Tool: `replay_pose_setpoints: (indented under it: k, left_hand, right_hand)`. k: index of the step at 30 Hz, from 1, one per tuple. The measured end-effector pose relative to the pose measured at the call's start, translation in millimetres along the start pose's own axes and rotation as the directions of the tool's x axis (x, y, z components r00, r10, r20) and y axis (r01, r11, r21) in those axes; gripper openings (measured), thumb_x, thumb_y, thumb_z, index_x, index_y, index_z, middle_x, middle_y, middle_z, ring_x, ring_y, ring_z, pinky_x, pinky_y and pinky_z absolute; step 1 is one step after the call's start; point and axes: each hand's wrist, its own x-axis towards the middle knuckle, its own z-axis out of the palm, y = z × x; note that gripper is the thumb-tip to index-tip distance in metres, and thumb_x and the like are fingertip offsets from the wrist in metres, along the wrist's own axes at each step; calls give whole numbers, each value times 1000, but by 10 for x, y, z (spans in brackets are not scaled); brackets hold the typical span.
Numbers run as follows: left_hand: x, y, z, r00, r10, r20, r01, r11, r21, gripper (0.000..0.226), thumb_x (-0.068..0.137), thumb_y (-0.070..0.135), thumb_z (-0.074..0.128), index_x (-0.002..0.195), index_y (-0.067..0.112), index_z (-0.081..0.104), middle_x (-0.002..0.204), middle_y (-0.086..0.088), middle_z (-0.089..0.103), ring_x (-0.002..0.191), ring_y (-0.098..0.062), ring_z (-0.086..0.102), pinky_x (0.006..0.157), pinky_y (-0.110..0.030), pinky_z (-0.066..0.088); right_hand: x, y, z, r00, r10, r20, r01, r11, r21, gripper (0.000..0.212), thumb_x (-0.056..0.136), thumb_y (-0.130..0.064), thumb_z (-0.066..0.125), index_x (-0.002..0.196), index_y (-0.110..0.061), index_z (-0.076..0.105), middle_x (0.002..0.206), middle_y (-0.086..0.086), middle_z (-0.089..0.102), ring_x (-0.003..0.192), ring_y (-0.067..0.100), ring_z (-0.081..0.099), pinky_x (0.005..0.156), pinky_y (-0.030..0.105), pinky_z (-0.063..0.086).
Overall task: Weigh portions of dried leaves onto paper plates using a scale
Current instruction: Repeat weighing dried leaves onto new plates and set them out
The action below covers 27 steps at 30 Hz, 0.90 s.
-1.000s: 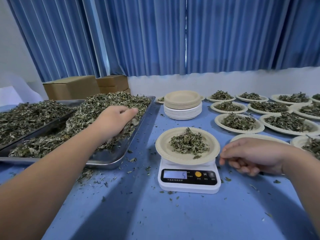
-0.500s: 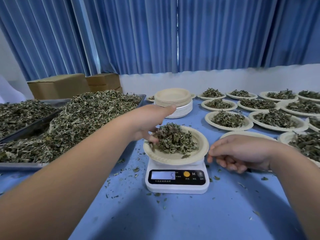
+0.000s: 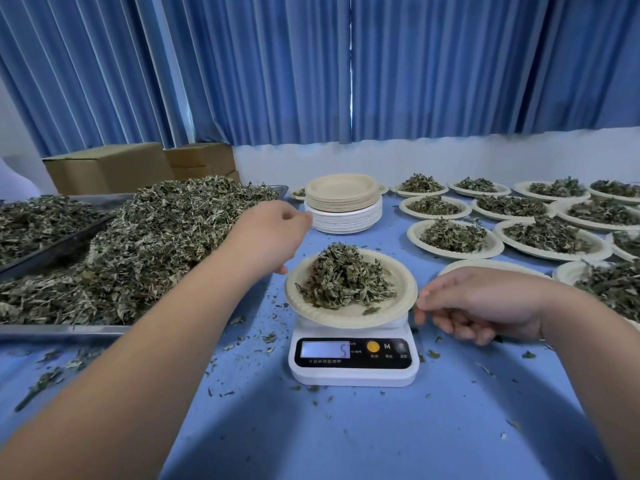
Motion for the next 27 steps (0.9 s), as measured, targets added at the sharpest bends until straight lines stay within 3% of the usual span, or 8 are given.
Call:
replay_pose_setpoints:
  k: [5,10,14,18,22,24,27]
  left_hand:
    - [-106,-398,126,988,2,-157,-34,978,-204,18,94,31,53,86,30,68,86,3,69,82,-26,67,72,-46,59]
    - [-156,-590,148,977,2,-211,-44,980,-192,17,95,29,52,86,27,67,87,1,67,85,-21,63,79,-39,53]
    - [-221,-576,153,982,23,-189,-59,980,-189,16,96,32,51,91,30,66,85,7,65,71,-9,56,64,-29,43]
    - [-272,-527,215,980,82,-181,-111,981,-160,14,96,28,52,99,29,66,90,12,61,76,1,54,65,-18,38]
    - [-235,-457,162,955,179,-235,-214,968,-133,18,95,18,54,100,29,67,91,11,60,68,10,51,58,-5,36]
    - [-141,-359,110,947,254,-197,-270,961,-58,22,95,13,53,97,29,67,89,12,60,67,10,51,56,-4,35]
    - [21,-161,111,939,344,8,-342,932,120,22,96,14,53,100,30,67,87,17,57,72,0,53,59,-10,38]
  right_hand:
    - [-30,0,-55,999,13,-41,-12,1000,22,22,93,-16,56,77,-8,69,60,7,50,43,13,38,35,18,22]
    - [0,-18,-56,986,37,-162,-30,998,47,17,90,-12,57,81,-4,69,56,6,49,41,14,37,34,16,22]
    - [61,-27,-2,942,54,-331,-48,998,25,16,88,-13,60,79,-7,71,53,4,50,40,15,36,34,17,23]
    - [130,-29,42,870,58,-489,-30,997,65,15,89,-15,60,80,-7,69,50,3,50,39,15,36,34,17,26]
    - [153,-40,62,827,8,-562,17,999,40,16,91,-15,57,79,-8,66,46,2,50,33,14,36,34,17,28]
    - [155,-40,47,810,-23,-586,34,999,9,17,91,-14,57,80,-8,67,46,1,52,34,15,38,36,19,30]
    - [156,-44,26,799,-60,-599,55,998,-28,17,90,-16,58,78,-12,69,46,-1,54,37,15,42,38,22,33]
